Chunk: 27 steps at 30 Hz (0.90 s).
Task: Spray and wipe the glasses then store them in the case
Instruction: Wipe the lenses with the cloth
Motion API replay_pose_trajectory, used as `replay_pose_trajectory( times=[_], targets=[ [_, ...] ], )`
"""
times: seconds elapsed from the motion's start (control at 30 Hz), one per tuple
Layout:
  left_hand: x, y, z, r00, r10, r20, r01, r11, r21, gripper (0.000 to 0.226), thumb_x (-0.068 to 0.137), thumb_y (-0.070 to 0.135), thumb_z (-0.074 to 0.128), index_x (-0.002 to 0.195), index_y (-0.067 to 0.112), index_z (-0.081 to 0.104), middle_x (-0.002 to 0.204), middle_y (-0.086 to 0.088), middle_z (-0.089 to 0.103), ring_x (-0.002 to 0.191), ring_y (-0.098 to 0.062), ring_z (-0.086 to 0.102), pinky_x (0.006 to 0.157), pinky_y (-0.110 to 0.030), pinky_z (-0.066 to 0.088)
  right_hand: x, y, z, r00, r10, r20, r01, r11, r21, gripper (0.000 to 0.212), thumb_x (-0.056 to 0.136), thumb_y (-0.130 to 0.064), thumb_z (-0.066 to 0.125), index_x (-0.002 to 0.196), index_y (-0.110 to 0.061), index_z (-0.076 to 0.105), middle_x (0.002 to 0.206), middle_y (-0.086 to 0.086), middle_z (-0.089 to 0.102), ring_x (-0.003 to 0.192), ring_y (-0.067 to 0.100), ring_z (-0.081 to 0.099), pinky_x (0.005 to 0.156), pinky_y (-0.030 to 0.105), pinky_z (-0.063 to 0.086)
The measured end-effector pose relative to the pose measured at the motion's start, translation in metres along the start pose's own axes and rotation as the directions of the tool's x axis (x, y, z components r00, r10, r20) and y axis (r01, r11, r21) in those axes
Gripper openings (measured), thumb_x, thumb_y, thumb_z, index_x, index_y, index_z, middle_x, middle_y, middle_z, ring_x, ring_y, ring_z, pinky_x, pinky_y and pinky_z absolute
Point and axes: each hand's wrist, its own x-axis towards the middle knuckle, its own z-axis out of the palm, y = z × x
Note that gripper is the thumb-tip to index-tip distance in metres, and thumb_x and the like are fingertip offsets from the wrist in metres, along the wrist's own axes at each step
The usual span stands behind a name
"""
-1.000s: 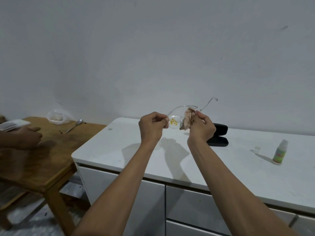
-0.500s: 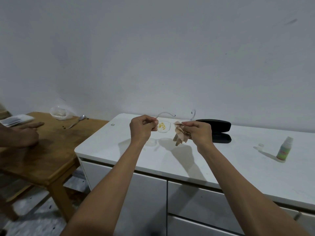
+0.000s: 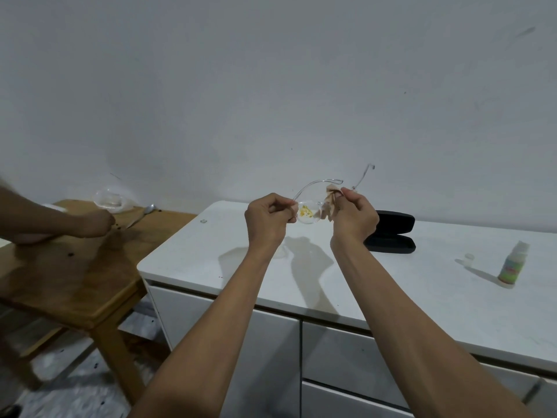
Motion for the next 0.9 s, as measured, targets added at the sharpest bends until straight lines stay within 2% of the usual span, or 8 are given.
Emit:
replay_pose_trajectory(
  times=[0.1,0.27,0.4,0.47,0.67,0.73,0.83,0.9],
  targets=[
    [0.001,-0.002,0.002,1.000,-0.004,-0.018,0.004,1.000,-0.002,0.013,0.080,-0.010,0.074,0.076,0.002,0.073,0.080,-0.019,0.075,0.065,-0.020,0.068,0.070,-0.037,0.064,0.001,0.004,-0.006,0.993,0.028,0.113,-0.023,0.998,-0.052,0.024,0.080,0.005,0.071,0.074,-0.018,0.076,0.088,0.010,0.079,0.078,0.029,0.074,0.079,0.046,0.062],
    [0.001,-0.012,-0.005,0.999,-0.040,-0.024,0.041,0.999,0.025,0.018,0.079,-0.011,0.073,0.072,0.005,0.071,0.077,-0.015,0.074,0.061,-0.022,0.065,0.064,-0.033,0.063,0.000,0.005,-0.027,0.965,0.082,0.250,-0.033,0.980,-0.197,0.019,0.086,0.010,0.066,0.084,-0.007,0.073,0.088,0.012,0.074,0.071,0.022,0.066,0.052,0.022,0.053],
    [0.001,-0.019,-0.016,0.995,-0.092,-0.026,0.093,0.996,0.018,0.011,0.080,-0.010,0.074,0.077,0.000,0.070,0.079,-0.015,0.073,0.063,-0.024,0.065,0.062,-0.028,0.061,-0.002,0.009,-0.038,0.943,0.067,0.326,0.042,0.948,-0.315,0.018,0.081,0.006,0.073,0.077,-0.011,0.077,0.080,0.004,0.075,0.076,0.019,0.069,0.070,0.030,0.056],
    [0.002,-0.020,-0.020,0.995,-0.100,-0.024,0.100,0.995,0.024,0.007,0.080,-0.010,0.074,0.081,-0.004,0.071,0.082,-0.018,0.074,0.066,-0.026,0.066,0.062,-0.027,0.061,-0.003,0.010,-0.042,0.934,0.069,0.349,0.059,0.937,-0.343,0.015,0.080,0.004,0.077,0.077,-0.011,0.078,0.077,0.001,0.076,0.075,0.016,0.070,0.074,0.027,0.055],
    [0.006,-0.016,-0.027,0.997,-0.073,0.017,0.072,0.996,0.057,0.010,0.080,-0.012,0.074,0.079,-0.003,0.069,0.084,-0.021,0.074,0.068,-0.029,0.066,0.062,-0.028,0.061,-0.008,0.007,-0.047,0.979,0.005,0.204,0.057,0.954,-0.295,0.013,0.082,0.002,0.078,0.088,-0.010,0.079,0.081,-0.002,0.074,0.070,0.007,0.067,0.058,0.004,0.047],
    [0.005,-0.014,-0.026,0.998,-0.058,0.034,0.056,0.996,0.067,0.014,0.079,-0.011,0.074,0.075,0.001,0.069,0.084,-0.022,0.074,0.066,-0.028,0.065,0.063,-0.030,0.061,-0.008,0.008,-0.044,0.989,-0.012,0.145,0.048,0.966,-0.253,0.015,0.083,0.002,0.076,0.086,-0.013,0.078,0.079,-0.003,0.074,0.070,0.007,0.069,0.061,0.008,0.051],
    [0.004,-0.010,-0.021,0.999,-0.033,0.043,0.031,0.998,0.059,0.008,0.079,-0.010,0.075,0.078,-0.004,0.069,0.077,-0.020,0.073,0.061,-0.026,0.063,0.065,-0.033,0.060,-0.013,0.005,-0.033,0.997,-0.011,0.072,0.020,0.992,-0.121,0.017,0.083,0.005,0.071,0.082,-0.011,0.073,0.082,0.006,0.078,0.070,0.014,0.075,0.067,0.030,0.061],
    [0.002,-0.006,-0.016,0.999,-0.014,0.035,0.013,0.999,0.048,0.007,0.079,-0.009,0.075,0.080,-0.008,0.068,0.077,-0.020,0.073,0.060,-0.026,0.063,0.066,-0.035,0.061,-0.014,0.002,-0.023,1.000,0.007,0.026,-0.006,1.000,-0.014,0.015,0.085,0.007,0.068,0.083,-0.008,0.070,0.084,0.008,0.078,0.069,0.012,0.075,0.064,0.025,0.059]
  ],
)
